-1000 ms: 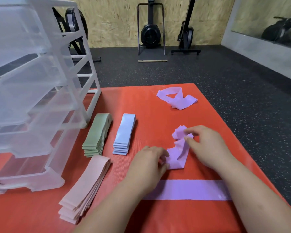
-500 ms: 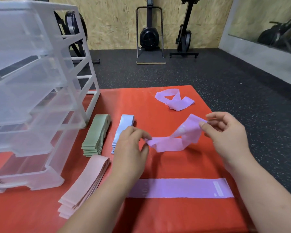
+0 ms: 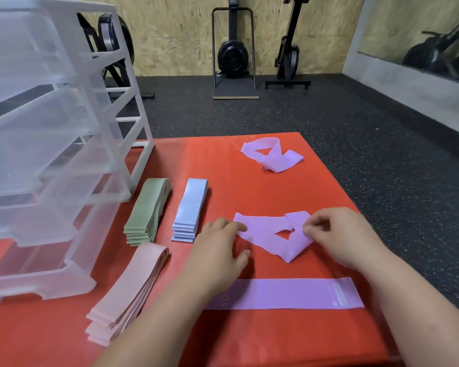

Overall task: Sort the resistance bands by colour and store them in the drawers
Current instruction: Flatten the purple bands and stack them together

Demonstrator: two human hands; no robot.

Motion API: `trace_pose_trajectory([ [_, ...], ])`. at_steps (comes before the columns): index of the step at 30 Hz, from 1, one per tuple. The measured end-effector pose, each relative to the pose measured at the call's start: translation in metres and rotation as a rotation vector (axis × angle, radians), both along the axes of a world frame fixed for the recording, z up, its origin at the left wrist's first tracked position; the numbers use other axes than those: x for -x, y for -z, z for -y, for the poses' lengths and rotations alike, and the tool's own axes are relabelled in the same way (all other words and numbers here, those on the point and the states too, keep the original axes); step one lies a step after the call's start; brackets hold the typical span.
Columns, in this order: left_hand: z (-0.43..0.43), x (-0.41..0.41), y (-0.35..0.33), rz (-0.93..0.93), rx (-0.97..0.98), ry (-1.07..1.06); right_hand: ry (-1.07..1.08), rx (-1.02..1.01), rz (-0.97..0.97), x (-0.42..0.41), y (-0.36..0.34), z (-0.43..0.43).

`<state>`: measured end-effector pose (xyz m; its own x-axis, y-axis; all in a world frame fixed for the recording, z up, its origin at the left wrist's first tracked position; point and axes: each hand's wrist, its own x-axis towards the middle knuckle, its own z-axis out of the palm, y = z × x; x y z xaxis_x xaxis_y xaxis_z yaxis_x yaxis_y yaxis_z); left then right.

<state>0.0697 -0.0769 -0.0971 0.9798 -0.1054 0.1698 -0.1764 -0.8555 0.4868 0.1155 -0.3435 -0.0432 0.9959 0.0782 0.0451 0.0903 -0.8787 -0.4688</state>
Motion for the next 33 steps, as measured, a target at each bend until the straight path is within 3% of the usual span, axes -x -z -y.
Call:
trace_pose_trajectory([
  [2,0.002,0.000,-0.002,0.047,0.048,0.013,-0.053,-0.119,0.132,-0.001,-0.007,-0.001],
  [4,0.005,0.000,-0.005,0.086,0.153,0.025,-0.090,-0.389,0.227,0.002,-0.017,-0.008],
  [7,0.013,0.002,-0.014,0.096,0.343,0.052,-0.117,-0.808,0.202,0.007,-0.030,-0.022],
  [13,0.022,0.002,-0.018,-0.002,0.546,0.126,-0.072,-1.078,0.175,0.013,-0.037,-0.041],
  [20,0.016,0.001,-0.023,-0.027,0.822,0.074,0.151,-0.974,0.234,0.001,-0.023,-0.025],
  [23,0.016,0.001,-0.025,-0.033,0.872,0.087,0.166,-0.621,0.233,-0.001,-0.014,-0.018],
  [25,0.017,0.001,-0.026,-0.031,0.871,0.092,0.106,-0.400,0.226,0.002,-0.013,-0.021],
  [29,0.016,-0.002,-0.022,-0.007,0.810,0.056,-0.148,-0.541,0.096,0.011,-0.021,-0.035],
  [33,0.017,-0.001,-0.023,-0.019,0.830,0.070,-0.305,-0.430,-0.014,0.018,-0.019,-0.046],
])
